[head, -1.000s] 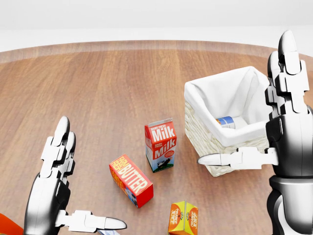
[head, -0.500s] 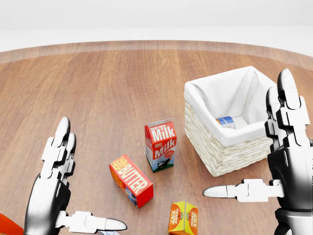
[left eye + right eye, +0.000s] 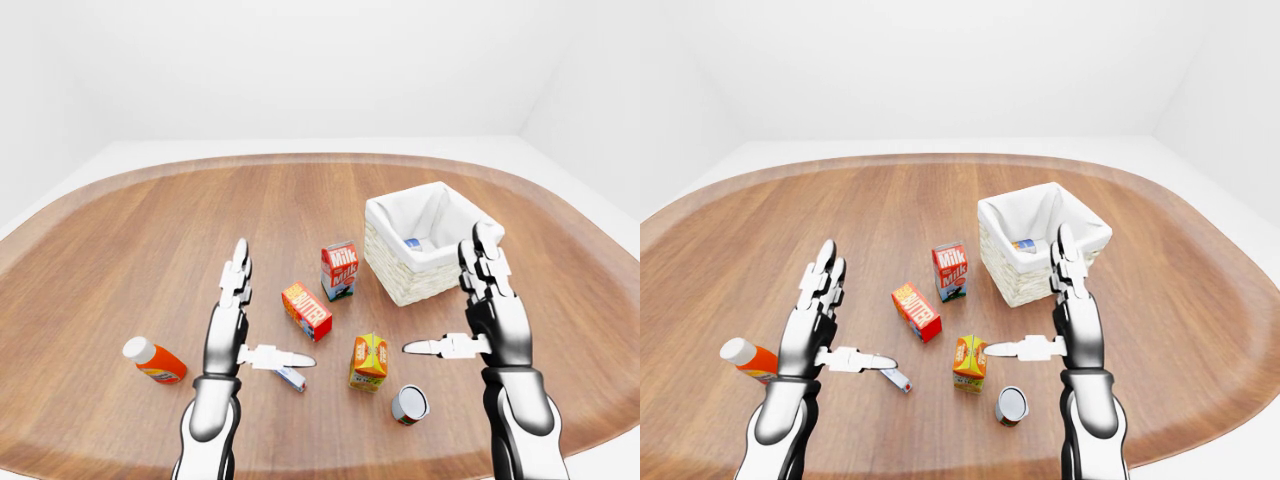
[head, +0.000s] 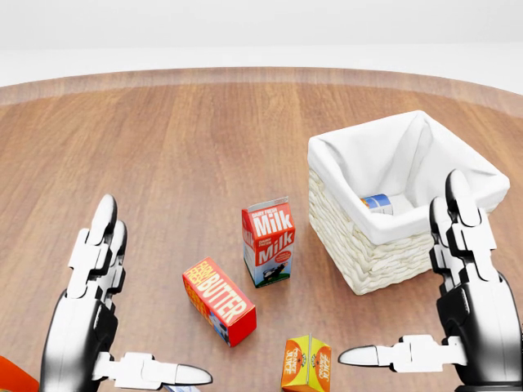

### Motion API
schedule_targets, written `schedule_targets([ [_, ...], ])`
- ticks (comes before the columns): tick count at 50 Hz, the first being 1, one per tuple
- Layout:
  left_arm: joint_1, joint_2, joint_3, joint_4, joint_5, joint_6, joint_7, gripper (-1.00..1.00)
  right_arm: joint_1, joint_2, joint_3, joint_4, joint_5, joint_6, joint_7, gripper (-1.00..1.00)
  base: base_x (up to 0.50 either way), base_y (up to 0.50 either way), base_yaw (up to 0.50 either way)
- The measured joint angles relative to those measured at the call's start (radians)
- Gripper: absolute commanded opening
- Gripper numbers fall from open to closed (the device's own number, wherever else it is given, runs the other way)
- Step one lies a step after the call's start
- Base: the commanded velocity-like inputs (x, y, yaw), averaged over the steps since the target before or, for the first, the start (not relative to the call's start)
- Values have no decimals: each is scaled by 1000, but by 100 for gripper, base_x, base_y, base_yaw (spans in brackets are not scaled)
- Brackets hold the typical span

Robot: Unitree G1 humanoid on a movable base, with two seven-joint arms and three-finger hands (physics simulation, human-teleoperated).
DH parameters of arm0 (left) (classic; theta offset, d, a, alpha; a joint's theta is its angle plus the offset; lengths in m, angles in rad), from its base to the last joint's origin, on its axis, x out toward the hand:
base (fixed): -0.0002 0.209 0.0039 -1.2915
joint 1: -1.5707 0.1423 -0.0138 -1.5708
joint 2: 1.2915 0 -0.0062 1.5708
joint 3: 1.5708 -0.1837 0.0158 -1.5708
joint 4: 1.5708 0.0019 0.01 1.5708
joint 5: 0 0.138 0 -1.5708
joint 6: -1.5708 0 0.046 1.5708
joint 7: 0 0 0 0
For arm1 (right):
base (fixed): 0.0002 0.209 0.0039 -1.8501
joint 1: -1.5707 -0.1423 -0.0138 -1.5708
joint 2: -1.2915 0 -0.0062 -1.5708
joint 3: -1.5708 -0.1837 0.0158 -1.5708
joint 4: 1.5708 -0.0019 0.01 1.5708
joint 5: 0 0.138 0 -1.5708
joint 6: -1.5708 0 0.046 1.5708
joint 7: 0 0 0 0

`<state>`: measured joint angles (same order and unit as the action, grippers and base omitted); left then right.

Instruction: Pick up the alphabet soup and the tomato sauce, and put them in the basket.

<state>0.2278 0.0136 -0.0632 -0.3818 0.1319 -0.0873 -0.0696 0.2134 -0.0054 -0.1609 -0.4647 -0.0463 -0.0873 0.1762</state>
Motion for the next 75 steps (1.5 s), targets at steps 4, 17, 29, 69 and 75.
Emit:
schedule_targets([
  [4, -2, 0, 1, 0, -1, 0, 0, 100, 19, 5, 1, 4, 5, 0, 8, 100, 0, 0, 0],
  [17, -5, -1, 3, 2, -3, 0, 2, 100, 85, 22, 20, -3, 17, 0, 35, 100, 0, 0, 0],
  [29, -3, 0, 1, 3, -1, 0, 2, 100, 133, 31, 31, 40, 27, 0, 55, 100, 0, 0, 0],
  [69, -4, 0, 0, 4, 2, 0, 3, 100, 228, 31, 68, 156, 39, 0, 67, 100, 0, 0, 0],
  [75, -6, -1, 2, 5, 1, 0, 4, 100, 238, 29, 70, 186, 36, 0, 69, 100, 0, 0, 0],
])
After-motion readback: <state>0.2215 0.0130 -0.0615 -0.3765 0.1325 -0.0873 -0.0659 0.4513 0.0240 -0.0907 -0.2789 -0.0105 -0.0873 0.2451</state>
